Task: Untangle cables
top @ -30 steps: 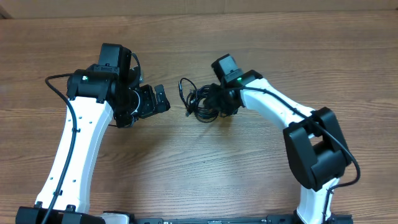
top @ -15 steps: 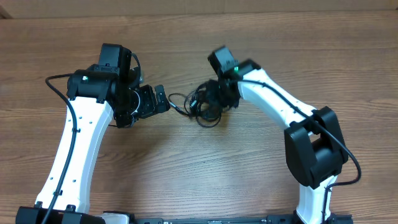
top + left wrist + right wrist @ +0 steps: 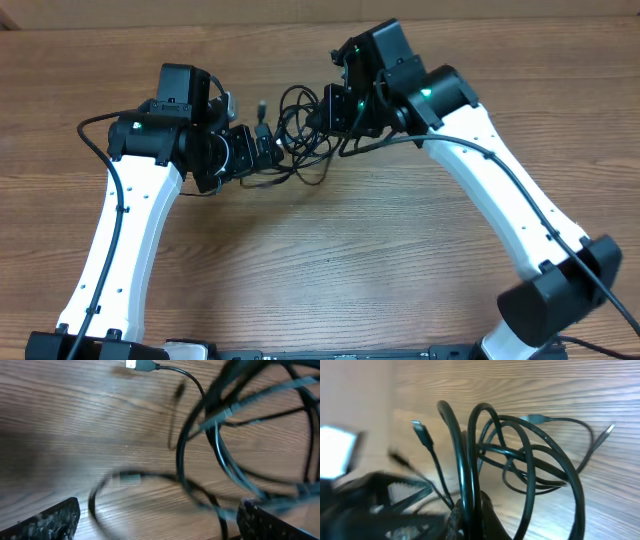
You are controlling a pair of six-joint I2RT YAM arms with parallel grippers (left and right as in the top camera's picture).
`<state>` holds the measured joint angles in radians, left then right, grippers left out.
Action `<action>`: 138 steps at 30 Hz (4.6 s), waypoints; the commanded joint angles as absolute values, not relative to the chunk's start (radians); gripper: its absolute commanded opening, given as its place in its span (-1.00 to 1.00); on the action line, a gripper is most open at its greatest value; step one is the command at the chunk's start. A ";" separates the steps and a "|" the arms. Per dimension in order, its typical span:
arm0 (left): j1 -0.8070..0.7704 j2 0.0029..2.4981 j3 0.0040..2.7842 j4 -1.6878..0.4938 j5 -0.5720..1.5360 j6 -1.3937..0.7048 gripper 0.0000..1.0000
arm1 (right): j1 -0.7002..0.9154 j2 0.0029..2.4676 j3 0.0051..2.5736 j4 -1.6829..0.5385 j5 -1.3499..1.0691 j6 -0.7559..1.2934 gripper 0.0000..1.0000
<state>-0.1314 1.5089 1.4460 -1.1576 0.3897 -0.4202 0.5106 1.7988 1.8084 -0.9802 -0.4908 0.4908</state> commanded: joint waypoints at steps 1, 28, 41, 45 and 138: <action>-0.135 1.517 1.438 -1.149 0.423 -0.436 1.00 | 0.509 1.727 1.836 -0.962 -0.579 0.470 -0.93; -0.131 1.516 1.438 -1.174 0.453 -0.392 0.99 | 0.451 1.689 1.837 -1.031 -0.761 0.515 -0.93; -0.004 1.517 1.439 -1.120 0.869 -0.134 1.00 | 0.451 1.689 1.837 -1.184 -0.721 0.435 -0.93; -0.001 1.517 1.439 -1.109 0.828 -0.134 1.00 | 0.451 1.689 1.837 -1.206 -0.769 0.417 -0.93; -0.166 1.517 1.486 -1.307 0.221 -0.502 -0.91 | 0.520 1.745 1.786 -1.318 -0.069 0.450 1.00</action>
<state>-0.1440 1.5097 1.4651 -1.2903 0.3382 -0.4789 0.5186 1.7355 1.7924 -1.3266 -0.1070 0.4446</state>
